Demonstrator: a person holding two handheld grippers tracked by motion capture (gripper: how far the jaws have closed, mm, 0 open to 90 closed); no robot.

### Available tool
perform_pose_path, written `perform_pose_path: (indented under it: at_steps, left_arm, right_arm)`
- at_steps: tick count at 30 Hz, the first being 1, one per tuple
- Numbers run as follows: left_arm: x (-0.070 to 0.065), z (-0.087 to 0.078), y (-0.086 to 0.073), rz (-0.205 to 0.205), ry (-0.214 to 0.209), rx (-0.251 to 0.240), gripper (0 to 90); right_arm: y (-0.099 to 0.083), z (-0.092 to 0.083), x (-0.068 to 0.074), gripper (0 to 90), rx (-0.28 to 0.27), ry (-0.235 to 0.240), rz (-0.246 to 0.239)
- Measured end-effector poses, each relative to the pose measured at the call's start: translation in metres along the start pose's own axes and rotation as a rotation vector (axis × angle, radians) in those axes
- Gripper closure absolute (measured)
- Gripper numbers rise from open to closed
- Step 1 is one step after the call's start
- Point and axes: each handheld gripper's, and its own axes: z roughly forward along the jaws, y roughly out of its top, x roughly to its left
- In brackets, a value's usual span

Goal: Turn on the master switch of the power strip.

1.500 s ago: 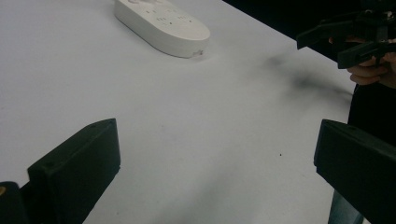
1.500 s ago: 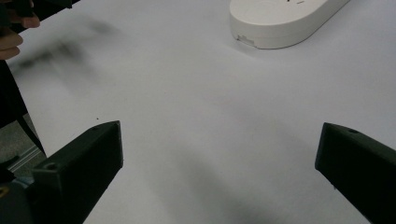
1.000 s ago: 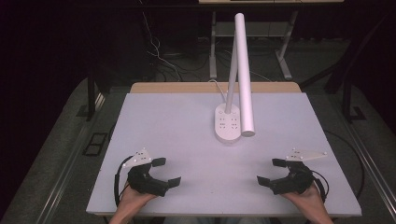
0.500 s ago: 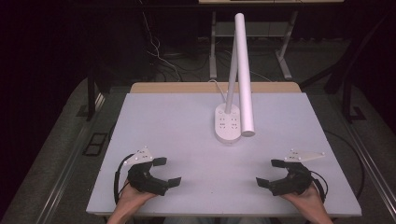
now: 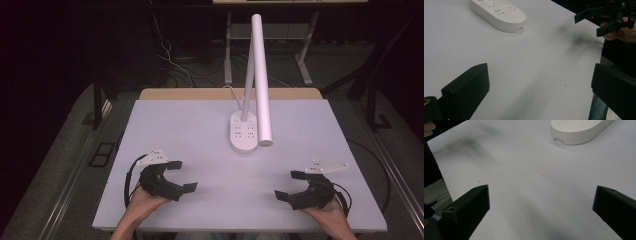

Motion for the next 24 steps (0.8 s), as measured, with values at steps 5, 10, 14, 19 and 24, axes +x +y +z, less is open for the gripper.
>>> perform_pose_path:
  at_steps: [5, 10, 14, 19, 24]
  left_arm:
    - [0.002, 0.001, 0.008, 0.006, -0.001, 0.007, 0.7]
    - [0.005, 0.003, 0.016, 0.006, -0.002, 0.009, 0.9]
    - [0.008, 0.006, 0.022, 0.005, -0.010, 0.013, 0.9]
    - [0.012, 0.009, 0.028, 0.009, -0.011, 0.022, 1.0]
    - [0.015, 0.011, 0.033, 0.010, -0.008, 0.030, 1.1]
  right_arm:
    - [0.000, -0.001, 0.000, 0.3, -0.002, 0.000, 0.004]
    - [0.000, -0.001, 0.000, 0.3, -0.001, -0.001, 0.002]
    - [0.001, -0.001, 0.000, 0.3, -0.004, 0.004, -0.002]
    - [0.000, -0.001, 0.000, 0.3, -0.006, 0.004, -0.006]
    - [0.000, -0.001, 0.000, 0.3, -0.006, 0.004, -0.007]
